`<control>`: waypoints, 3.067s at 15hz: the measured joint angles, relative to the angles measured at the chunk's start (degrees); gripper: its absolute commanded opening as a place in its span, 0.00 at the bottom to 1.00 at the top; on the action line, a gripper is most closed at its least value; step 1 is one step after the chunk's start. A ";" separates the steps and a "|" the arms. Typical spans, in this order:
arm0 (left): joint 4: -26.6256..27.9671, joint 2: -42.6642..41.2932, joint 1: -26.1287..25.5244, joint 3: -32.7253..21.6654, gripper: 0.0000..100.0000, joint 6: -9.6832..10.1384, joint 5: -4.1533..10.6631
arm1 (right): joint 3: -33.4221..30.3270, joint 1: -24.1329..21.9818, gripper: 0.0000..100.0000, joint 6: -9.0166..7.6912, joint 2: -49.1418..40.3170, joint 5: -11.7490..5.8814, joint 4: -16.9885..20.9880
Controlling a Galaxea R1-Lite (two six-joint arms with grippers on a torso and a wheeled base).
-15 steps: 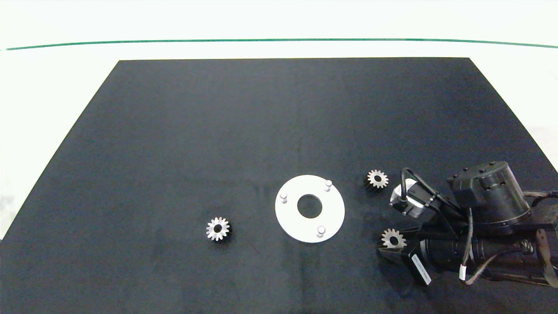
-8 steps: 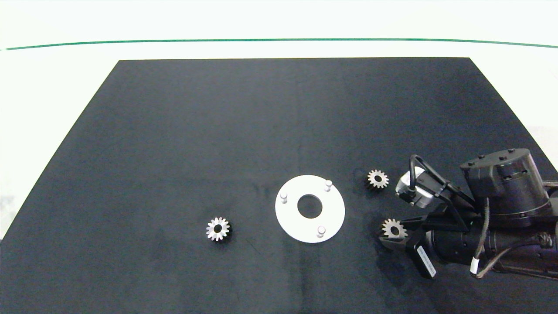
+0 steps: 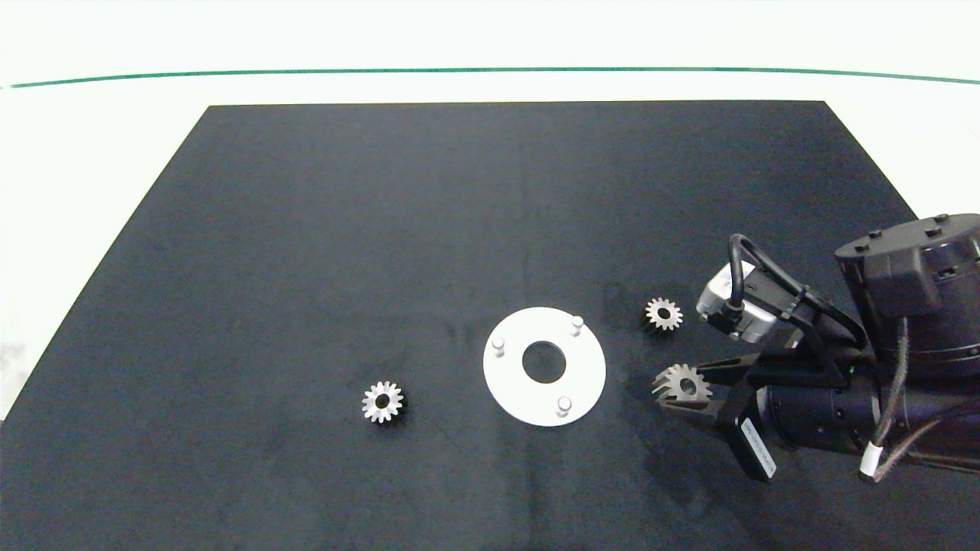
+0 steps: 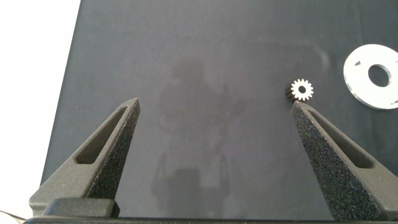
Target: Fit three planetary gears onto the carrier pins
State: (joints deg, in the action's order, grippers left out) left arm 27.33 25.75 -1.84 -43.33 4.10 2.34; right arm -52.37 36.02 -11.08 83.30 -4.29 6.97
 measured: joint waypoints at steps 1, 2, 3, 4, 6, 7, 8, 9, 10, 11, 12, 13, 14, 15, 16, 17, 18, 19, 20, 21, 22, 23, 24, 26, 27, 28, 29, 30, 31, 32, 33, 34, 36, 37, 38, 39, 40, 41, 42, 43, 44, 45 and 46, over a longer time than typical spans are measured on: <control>0.00 0.05 0.00 0.00 1.00 0.00 0.00 | -0.99 0.85 0.04 -0.05 0.20 -0.34 0.16; 0.01 0.07 0.00 0.00 1.00 0.00 0.00 | -1.73 1.79 0.04 -0.10 0.71 -1.08 0.29; 0.01 0.10 0.05 0.00 1.00 0.00 -0.02 | -2.30 2.58 0.04 -0.07 1.34 -2.05 0.22; 0.01 0.10 0.06 0.02 1.00 -0.02 0.00 | -2.86 3.63 0.04 -0.07 2.30 -3.21 0.16; 0.00 0.10 0.06 0.02 1.00 -0.02 -0.02 | -4.44 5.84 0.04 -0.02 4.44 -4.17 -0.06; 0.00 0.10 0.06 0.02 1.00 0.00 -0.02 | -5.12 6.69 0.04 0.00 5.45 -4.61 0.00; -0.02 0.10 0.06 0.02 1.00 0.00 0.00 | -5.75 7.30 0.04 -0.02 6.34 -5.22 0.07; -0.02 0.10 0.09 0.02 1.00 0.00 -0.02 | -6.61 7.98 0.04 -0.07 7.17 -5.81 0.11; -0.02 0.11 0.09 0.00 1.00 0.04 -0.02 | -7.52 8.52 0.04 -0.22 7.94 -6.10 0.24; -0.02 0.16 0.06 0.00 1.00 0.06 0.00 | -8.33 8.79 0.04 -0.57 8.59 -6.38 0.24; -0.05 0.18 0.06 0.00 1.00 0.06 -0.02 | -9.03 8.98 0.04 -0.79 9.20 -6.57 0.29; -0.05 0.18 0.06 -0.02 1.00 0.06 -0.02 | -9.73 9.37 0.04 -0.85 9.73 -6.92 0.41; -0.05 0.21 0.06 -0.02 1.00 0.09 0.00 | -10.14 9.78 0.04 -0.93 10.22 -7.23 0.96; -0.07 0.22 0.06 -0.02 1.00 0.06 -0.02 | -10.44 10.12 0.04 -1.07 10.64 -7.39 1.37; -0.16 0.24 0.06 -0.02 1.00 0.09 0.00 | -10.64 10.61 0.04 -1.23 11.11 -7.50 1.38; -0.18 0.32 0.06 -0.02 1.00 0.09 -0.02 | -10.91 11.13 0.04 -1.27 11.46 -7.56 1.57; -0.16 0.38 0.09 -0.02 1.00 0.09 -0.02 | -11.15 11.46 0.04 -1.29 11.74 -7.97 1.60; -0.16 0.43 0.06 0.00 1.00 0.09 0.00 | -11.26 11.69 0.04 -1.29 12.07 -8.39 1.67; -0.21 0.46 0.06 -0.02 1.00 0.09 -0.02 | -11.46 11.93 0.04 -1.32 12.40 -8.50 1.68; -0.22 0.51 0.06 -0.02 1.00 0.09 -0.02 | -11.68 12.20 0.04 -1.32 12.68 -8.58 1.68; -0.22 0.51 0.06 -0.02 1.00 0.09 -0.02 | -11.74 12.43 0.04 -1.29 13.01 -8.63 1.68; -0.22 0.54 0.06 -0.02 1.00 0.17 0.00 | -11.82 12.65 0.04 -1.29 13.39 -8.66 1.62; -0.22 0.54 0.02 -0.02 1.00 0.34 -0.02 | -11.90 12.95 0.04 -1.26 13.73 -8.72 1.62; -0.22 0.55 0.02 -0.02 1.00 0.91 -0.04 | -12.01 13.25 0.04 -1.27 14.19 -8.79 1.57; -0.22 0.55 0.00 -0.02 1.00 1.05 -0.02 | -12.01 13.29 0.04 -1.27 14.34 -8.83 1.60; -0.29 0.55 0.00 -0.02 1.00 1.08 -0.02 | -12.01 13.31 0.04 -1.26 14.54 -8.85 1.57; -0.33 0.55 0.00 -0.06 1.00 1.11 -0.02 | -12.01 13.31 0.04 -1.23 14.71 -9.07 1.51; -0.33 0.55 0.00 -0.24 1.00 1.11 -0.02 | -12.01 13.29 0.04 -1.23 14.88 -9.16 1.51; -0.33 0.55 0.00 -0.41 1.00 1.13 -0.02 | -12.01 13.25 0.04 -1.23 15.07 -9.16 1.45; -0.33 0.55 0.00 -0.57 1.00 1.11 -0.02 | -12.02 13.18 0.04 -1.23 15.21 -9.18 1.37; -0.33 0.55 0.00 -0.72 1.00 1.13 0.00 | -12.02 13.14 0.04 -1.23 15.37 -9.18 1.34; -0.33 0.51 0.00 -0.74 1.00 1.19 -0.02 | -12.04 13.12 0.04 -1.21 15.48 -9.16 1.32; -0.33 0.51 0.00 -0.85 1.00 1.28 -0.02 | -12.04 13.09 0.04 -1.23 15.59 -9.18 1.23; -0.32 0.54 0.00 -0.94 1.00 1.49 0.00 | -12.04 13.09 0.04 -1.21 15.63 -9.18 1.23; -0.35 0.54 0.00 -1.21 1.00 1.88 -0.02 | -12.04 13.09 0.04 -1.23 15.68 -9.16 1.07; -0.33 0.54 0.00 -1.33 1.00 2.07 -0.02 | -12.04 13.09 0.04 -1.23 15.76 -9.16 1.01; -0.33 0.54 0.00 -1.43 1.00 2.12 -0.02 | -12.09 13.09 0.04 -1.23 15.92 -9.13 1.04; -0.32 0.55 0.00 -1.44 1.00 2.10 -0.02 | -12.31 13.09 0.04 -1.23 16.09 -9.16 1.01; -0.32 0.55 -0.05 -1.51 1.00 2.12 -0.02 | -12.54 13.07 0.04 -1.21 16.29 -9.13 1.01; -0.33 0.55 -0.05 -1.55 1.00 2.12 -0.02 | -12.81 13.12 0.04 -1.23 16.45 -9.13 0.94; -0.33 0.55 -0.05 -1.62 1.00 2.10 -0.04 | -12.96 13.14 0.04 -1.21 16.53 -9.11 0.96; -0.33 0.55 -0.20 -1.63 1.00 2.10 -0.04 | -13.07 13.17 0.04 -1.23 16.62 -9.11 0.96; -0.33 0.55 -0.55 -1.66 1.00 2.12 -0.02 | -13.18 13.17 0.04 -1.18 16.75 -9.09 0.96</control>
State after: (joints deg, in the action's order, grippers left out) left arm 27.00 26.30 -2.39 -44.98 6.22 2.32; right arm -65.55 49.19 -12.26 100.05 -13.39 7.94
